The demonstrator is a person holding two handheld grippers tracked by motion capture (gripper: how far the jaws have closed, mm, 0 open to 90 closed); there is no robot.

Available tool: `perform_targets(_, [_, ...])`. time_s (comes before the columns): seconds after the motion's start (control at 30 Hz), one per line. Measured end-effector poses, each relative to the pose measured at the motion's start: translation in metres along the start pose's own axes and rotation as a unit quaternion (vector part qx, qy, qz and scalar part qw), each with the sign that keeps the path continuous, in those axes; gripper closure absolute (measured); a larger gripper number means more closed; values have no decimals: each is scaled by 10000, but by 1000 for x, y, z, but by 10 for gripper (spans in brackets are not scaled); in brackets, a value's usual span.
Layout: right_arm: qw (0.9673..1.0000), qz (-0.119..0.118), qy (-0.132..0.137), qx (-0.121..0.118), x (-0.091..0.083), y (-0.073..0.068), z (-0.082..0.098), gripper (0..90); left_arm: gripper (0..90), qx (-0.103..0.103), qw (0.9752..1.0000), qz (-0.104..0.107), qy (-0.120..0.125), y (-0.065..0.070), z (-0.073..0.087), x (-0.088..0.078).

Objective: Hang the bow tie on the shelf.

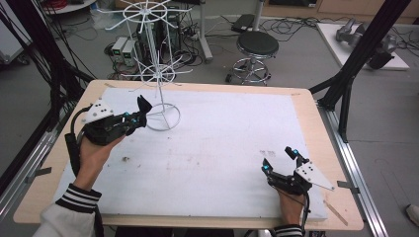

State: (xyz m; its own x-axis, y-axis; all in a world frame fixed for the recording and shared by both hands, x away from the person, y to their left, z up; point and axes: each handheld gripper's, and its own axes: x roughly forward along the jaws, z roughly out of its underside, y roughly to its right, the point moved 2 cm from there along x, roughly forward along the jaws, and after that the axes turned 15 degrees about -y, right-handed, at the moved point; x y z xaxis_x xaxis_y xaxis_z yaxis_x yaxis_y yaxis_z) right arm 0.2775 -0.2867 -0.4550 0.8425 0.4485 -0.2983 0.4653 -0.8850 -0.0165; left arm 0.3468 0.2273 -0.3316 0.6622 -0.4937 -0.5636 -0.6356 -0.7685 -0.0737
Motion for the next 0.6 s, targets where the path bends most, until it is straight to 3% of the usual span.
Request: perform_targets(0.6, [10000,2,-8,-3,0,0,0,87,863,-2,9994,-171,295,-9,-18,-26])
